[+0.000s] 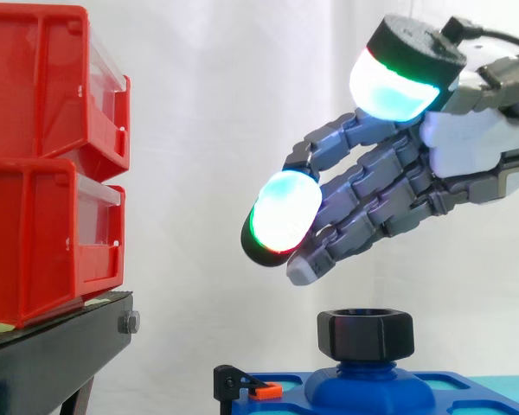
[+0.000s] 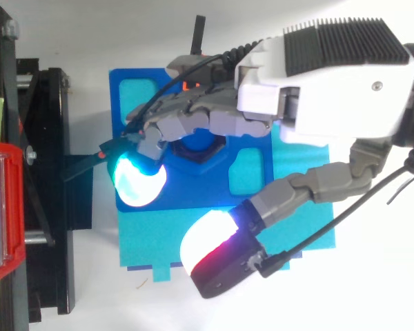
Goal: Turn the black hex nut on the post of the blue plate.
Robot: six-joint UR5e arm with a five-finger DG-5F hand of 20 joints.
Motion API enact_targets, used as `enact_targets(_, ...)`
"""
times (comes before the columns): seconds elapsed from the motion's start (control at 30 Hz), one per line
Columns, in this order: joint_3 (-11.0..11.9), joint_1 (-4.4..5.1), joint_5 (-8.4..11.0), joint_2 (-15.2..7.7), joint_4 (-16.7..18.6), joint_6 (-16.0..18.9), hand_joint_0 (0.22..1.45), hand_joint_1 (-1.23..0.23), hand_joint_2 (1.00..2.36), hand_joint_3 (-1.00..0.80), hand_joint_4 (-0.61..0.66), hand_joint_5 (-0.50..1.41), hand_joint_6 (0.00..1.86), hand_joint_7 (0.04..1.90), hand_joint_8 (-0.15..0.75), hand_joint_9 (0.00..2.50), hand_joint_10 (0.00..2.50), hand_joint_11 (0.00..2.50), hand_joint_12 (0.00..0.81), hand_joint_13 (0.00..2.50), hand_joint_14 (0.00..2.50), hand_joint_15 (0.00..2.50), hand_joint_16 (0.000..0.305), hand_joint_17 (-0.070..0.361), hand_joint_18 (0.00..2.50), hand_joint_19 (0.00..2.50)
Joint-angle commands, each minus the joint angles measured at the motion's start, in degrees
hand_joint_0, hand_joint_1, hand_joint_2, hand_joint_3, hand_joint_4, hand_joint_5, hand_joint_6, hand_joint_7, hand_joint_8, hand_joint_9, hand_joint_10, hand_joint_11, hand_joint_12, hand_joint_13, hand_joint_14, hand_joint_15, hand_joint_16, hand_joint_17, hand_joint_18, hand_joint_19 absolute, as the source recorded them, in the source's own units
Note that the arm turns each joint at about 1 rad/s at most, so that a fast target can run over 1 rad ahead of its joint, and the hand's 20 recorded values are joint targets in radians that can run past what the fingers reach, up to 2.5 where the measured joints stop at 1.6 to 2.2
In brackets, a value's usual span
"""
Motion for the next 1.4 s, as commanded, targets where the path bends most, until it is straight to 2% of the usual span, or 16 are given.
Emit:
enact_targets(0.0,0.7,0.01,-0.04,-1.2,0.0,-2.2,0.45,-0.48,1.0,-0.5,0.18,-0.21,0.5,0.77,0.251,0.35,0.0,0.0,0.379,0.31,0.0,0.0,0.059,0.133,0.11,0.0)
enact_targets(0.23,1.3,0.01,-0.39,-1.7,-0.2,-6.7,0.45,-0.48,1.0,-0.5,0.18,-0.21,0.5,0.77,0.254,0.36,0.0,0.0,0.38,0.31,0.0,0.0,0.059,0.133,0.11,0.0)
enact_targets(0.33,1.3,-0.43,-0.31,-1.7,-0.7,-9.4,0.45,-0.48,1.0,-0.5,0.18,-0.21,0.5,0.77,0.255,0.36,0.0,0.0,0.38,0.31,0.0,0.0,0.059,0.133,0.11,0.0)
enact_targets(0.5,1.3,-0.87,-0.31,-1.7,-0.7,-11.9,0.45,-0.48,1.0,-0.5,0.18,-0.21,0.5,0.77,0.254,0.36,0.0,0.0,0.382,0.31,0.0,0.0,0.059,0.133,0.1,0.0)
enact_targets(0.67,1.3,-0.87,-0.04,-1.7,-0.8,-14.3,0.45,-0.47,1.0,-0.5,0.19,-0.21,0.5,0.77,0.253,0.36,0.0,0.0,0.382,0.31,0.0,0.0,0.059,0.132,0.1,0.0)
enact_targets(0.7,1.3,-1.14,-0.22,-1.7,-1.2,-15.3,0.45,-0.47,1.0,-0.5,0.19,-0.21,0.5,0.77,0.254,0.36,0.0,0.0,0.382,0.31,0.0,0.0,0.059,0.132,0.1,0.0)
enact_targets(0.9,1.3,-1.22,-0.31,-1.7,-3.0,-15.4,0.45,-0.46,1.0,-0.5,0.19,-0.21,0.5,0.77,0.254,0.36,0.0,0.0,0.382,0.31,0.0,0.0,0.059,0.132,0.1,0.0)
enact_targets(1.37,1.4,-1.75,-0.57,-1.6,-3.6,-15.9,0.46,-0.4,1.0,-0.5,0.2,-0.2,0.5,0.79,0.255,0.35,0.0,0.0,0.384,0.3,0.0,0.0,0.059,0.133,0.09,0.0)
